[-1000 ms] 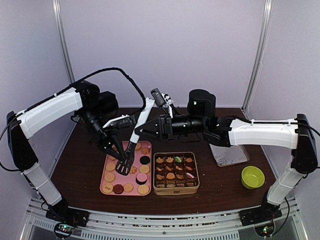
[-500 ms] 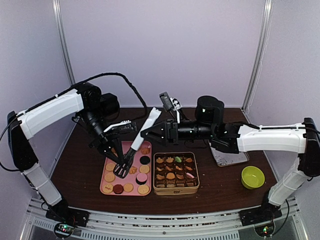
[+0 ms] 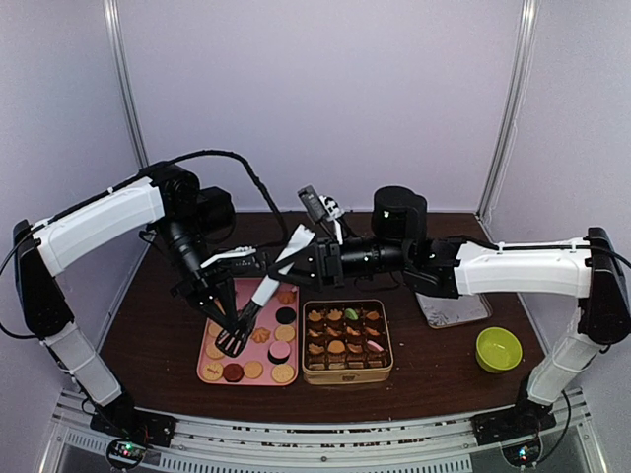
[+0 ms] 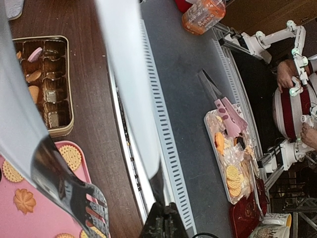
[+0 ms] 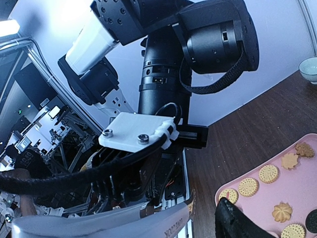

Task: Pack the cookies
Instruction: Pass from the left arm to the right

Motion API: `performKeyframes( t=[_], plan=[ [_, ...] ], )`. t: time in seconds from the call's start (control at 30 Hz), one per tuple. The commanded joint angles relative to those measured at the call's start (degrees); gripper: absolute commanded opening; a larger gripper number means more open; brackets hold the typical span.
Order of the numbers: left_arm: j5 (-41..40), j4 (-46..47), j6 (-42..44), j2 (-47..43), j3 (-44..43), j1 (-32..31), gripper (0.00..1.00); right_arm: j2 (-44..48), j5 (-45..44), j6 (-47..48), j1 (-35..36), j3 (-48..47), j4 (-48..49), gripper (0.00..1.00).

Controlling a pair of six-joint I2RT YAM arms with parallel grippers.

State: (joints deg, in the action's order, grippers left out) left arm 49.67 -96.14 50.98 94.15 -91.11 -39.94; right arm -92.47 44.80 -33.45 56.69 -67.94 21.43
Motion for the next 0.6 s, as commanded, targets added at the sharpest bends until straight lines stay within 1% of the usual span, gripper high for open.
performKeyframes(
  t=[0.0,0.17,0.23,0.33,0.4,0.57],
  plan=[
    [0.9,1.2,0.5,-1.0,-0.3,-1.3,0.00,-2.8,-2.1,0.5,1.5,-2.5,-0.2,0.69],
    [0.5,1.2,0.3,-1.4,0.0,-1.5,0.00,-0.6,-5.1,1.0,0.7,0.6,1.7,0.66],
    [0.1,1.2,0.5,-1.5,0.5,-1.5,0.00,1.3,-5.0,1.1,0.0,2.1,2.5,0.66],
    [0.1,1.2,0.7,-1.6,0.7,-1.5,0.00,3.1,-4.0,2.1,-0.6,2.5,1.2,0.66],
    [0.3,1.2,0.7,-1.5,0.4,-1.6,0.00,2.8,-3.0,2.7,-0.6,1.3,-1.2,0.64],
    [0.3,1.2,0.6,-1.3,-0.4,-2.0,0.00,-0.5,-0.7,0.4,0.3,0.2,1.0,0.59]
  ],
)
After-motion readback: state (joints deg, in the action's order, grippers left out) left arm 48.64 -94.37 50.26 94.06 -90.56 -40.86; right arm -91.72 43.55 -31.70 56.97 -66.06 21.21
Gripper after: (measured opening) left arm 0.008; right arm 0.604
